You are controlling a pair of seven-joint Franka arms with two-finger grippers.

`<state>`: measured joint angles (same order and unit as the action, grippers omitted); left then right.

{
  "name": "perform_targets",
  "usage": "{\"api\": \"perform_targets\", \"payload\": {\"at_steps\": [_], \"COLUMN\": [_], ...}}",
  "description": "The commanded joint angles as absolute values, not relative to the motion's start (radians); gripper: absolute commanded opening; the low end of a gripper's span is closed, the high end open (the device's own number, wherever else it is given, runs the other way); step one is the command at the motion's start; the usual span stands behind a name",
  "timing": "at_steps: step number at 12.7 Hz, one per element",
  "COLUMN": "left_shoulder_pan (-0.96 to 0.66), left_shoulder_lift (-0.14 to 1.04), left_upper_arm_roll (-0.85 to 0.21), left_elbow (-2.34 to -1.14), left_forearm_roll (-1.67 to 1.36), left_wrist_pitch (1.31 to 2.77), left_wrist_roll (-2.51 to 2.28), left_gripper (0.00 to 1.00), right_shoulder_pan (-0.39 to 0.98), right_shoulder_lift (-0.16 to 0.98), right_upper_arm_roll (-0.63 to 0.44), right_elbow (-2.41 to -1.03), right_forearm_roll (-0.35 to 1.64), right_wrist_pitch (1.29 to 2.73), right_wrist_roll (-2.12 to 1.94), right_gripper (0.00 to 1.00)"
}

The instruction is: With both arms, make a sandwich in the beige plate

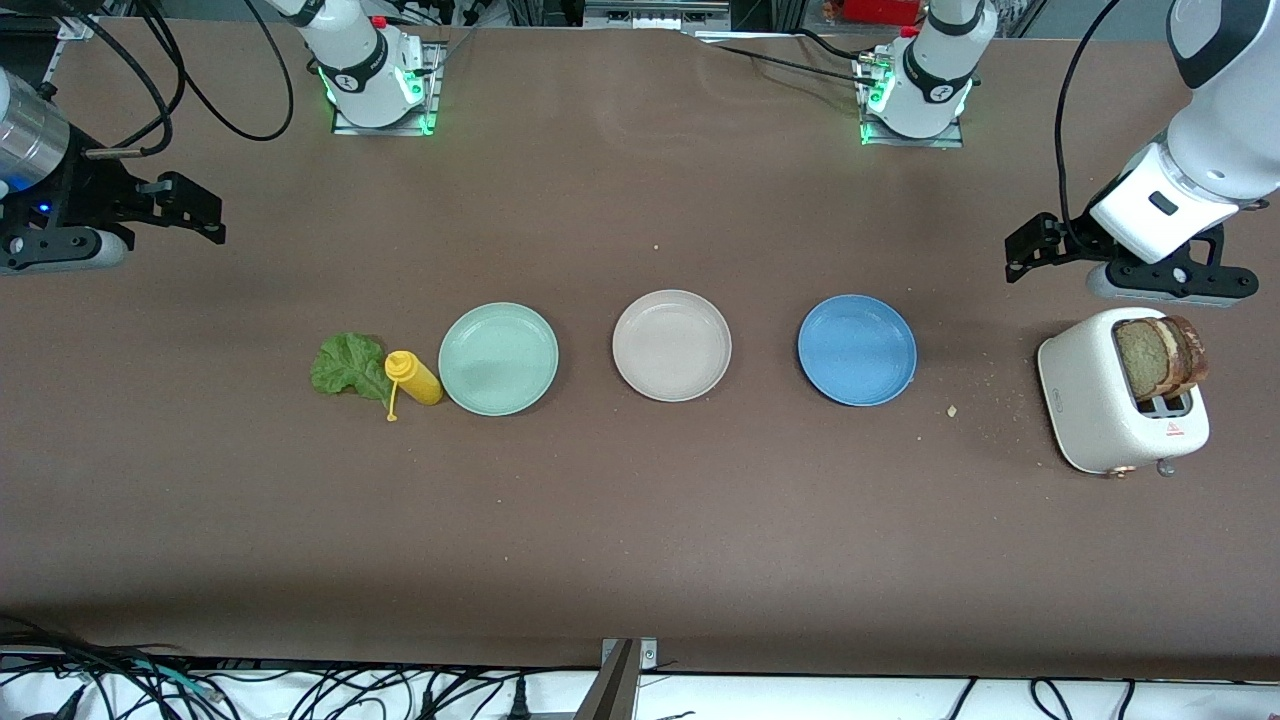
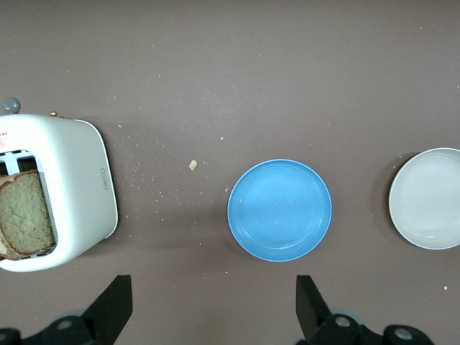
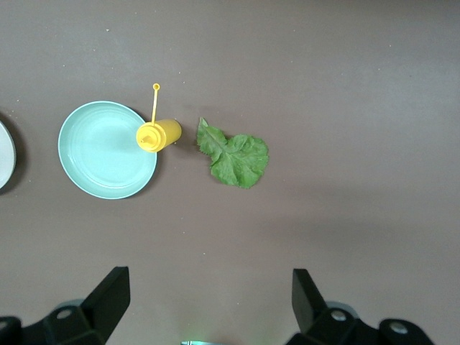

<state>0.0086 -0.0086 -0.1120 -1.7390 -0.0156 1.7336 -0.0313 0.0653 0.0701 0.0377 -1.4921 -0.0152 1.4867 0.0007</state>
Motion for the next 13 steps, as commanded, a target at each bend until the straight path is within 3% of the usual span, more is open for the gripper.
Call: {"api": "perform_targets", "payload": {"at_steps": [1, 13], "left_shoulder_pan": [0.011, 0.009], "left_shoulder_lift": [-0.009, -0.005], "left_upper_arm_roll": [-0.114, -0.114], "left_elbow": [-1.733, -1.717], "left_forearm_roll": [-0.002, 0.0], "left_wrist_pitch": [1.735, 1.73], "left_wrist_roll": [-0.014, -0.014], "left_gripper": [1.0, 1.0], "right_shoulder_pan": [0.061, 0.058], "right_shoulder_lift": [0.042, 0.061], "right_upper_arm_roll": [0.043, 0.043], "right_elbow": [-1.522, -1.486], "right_forearm_roll": [-0.014, -0.015], "right_wrist_pitch": [1.491, 1.488], "right_wrist_roll": [0.011, 0.005], "right_gripper": [1.0, 1.0]}}
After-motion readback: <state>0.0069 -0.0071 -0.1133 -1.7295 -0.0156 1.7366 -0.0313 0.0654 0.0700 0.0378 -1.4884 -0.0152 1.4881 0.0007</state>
